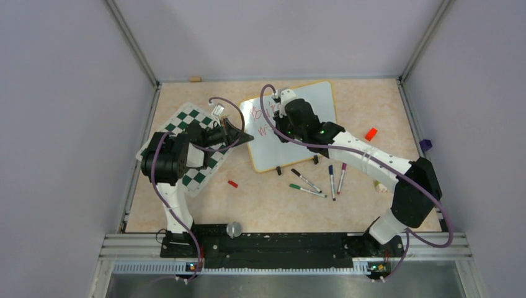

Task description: Write a sentence on the whiteboard

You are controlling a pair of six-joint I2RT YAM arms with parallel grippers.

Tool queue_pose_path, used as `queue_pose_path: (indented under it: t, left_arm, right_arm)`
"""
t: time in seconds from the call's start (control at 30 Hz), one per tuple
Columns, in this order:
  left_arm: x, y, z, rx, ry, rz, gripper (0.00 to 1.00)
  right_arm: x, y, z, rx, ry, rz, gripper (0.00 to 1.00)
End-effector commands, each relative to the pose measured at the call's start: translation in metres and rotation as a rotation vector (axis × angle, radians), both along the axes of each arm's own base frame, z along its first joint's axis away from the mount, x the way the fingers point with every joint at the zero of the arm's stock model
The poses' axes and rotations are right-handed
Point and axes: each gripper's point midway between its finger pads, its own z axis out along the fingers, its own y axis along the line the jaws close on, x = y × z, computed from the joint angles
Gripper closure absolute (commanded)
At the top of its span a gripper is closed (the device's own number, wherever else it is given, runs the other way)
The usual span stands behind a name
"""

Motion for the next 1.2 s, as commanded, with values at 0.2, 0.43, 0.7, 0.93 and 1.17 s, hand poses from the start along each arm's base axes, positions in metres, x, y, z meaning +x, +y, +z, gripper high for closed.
queue_pose_path:
  t: [0.2, 0.43, 0.7, 0.93, 1.17]
  left_arm:
    - [0.005, 0.004, 0.024, 0.002, -0.17, 0.021, 1.0]
    - [0.006, 0.004, 0.024, 0.002, -0.169, 0.023, 1.0]
    - [0.006, 0.004, 0.024, 0.002, -0.166, 0.022, 1.0]
    - [0.006, 0.004, 0.024, 0.002, -0.168, 0.022, 1.0]
    - [0.006, 0.004, 0.024, 0.002, -0.168, 0.023, 1.0]
  right_arm:
    - [0.012, 0.003, 0.01, 0.018, -0.028, -0.025, 1.0]
    - [0.002, -0.005, 0.0, 0.008, -0.006, -0.026, 1.0]
    - [-0.008, -0.013, -0.009, -0.002, 0.017, -0.023, 1.0]
    - [-0.008, -0.012, 0.001, 0.015, 0.002, -0.021, 1.0]
    - [-0.003, -0.009, 0.044, 0.076, -0.065, -0.013, 1.0]
